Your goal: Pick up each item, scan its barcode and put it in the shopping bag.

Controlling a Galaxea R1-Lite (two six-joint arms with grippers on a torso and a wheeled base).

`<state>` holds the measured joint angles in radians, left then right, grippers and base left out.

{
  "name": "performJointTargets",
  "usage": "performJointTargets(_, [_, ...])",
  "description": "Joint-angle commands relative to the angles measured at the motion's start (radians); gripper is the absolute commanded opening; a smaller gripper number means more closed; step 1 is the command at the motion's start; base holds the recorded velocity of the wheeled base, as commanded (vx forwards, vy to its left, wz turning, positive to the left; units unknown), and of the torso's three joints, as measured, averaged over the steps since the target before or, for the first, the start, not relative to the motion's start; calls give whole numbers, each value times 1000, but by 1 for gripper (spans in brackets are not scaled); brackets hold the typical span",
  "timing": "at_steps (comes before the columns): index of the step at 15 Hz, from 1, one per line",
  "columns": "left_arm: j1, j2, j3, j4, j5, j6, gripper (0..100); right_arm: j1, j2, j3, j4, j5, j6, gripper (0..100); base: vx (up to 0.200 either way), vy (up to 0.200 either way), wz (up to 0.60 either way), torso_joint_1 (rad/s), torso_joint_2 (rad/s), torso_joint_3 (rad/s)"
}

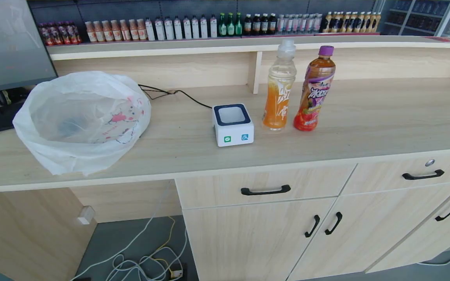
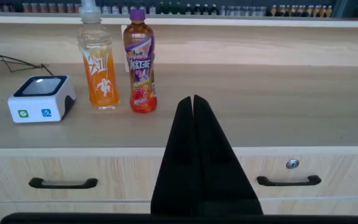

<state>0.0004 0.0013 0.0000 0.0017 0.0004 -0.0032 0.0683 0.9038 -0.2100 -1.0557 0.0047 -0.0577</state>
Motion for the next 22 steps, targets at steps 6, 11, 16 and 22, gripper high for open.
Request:
performJointTargets(6, [1,0,0,0,0,-3,100,87,400,-23,-331,3,29,0,0,0,0,0,0,0])
performJointTargets(11, [1,0,0,0,1,-4,100,88,458,-17,-374,1,-24,0,0,0,0,0,0,0])
performJointTargets(16, [1,0,0,0,1,-6,100,174,572,-108,-397,3,-33,0,0,0,0,0,0,0])
performJointTargets(22, [1,0,0,0,0,-6,100,265,731,-238,-379,-3,-33,0,0,0,0,0,0,0])
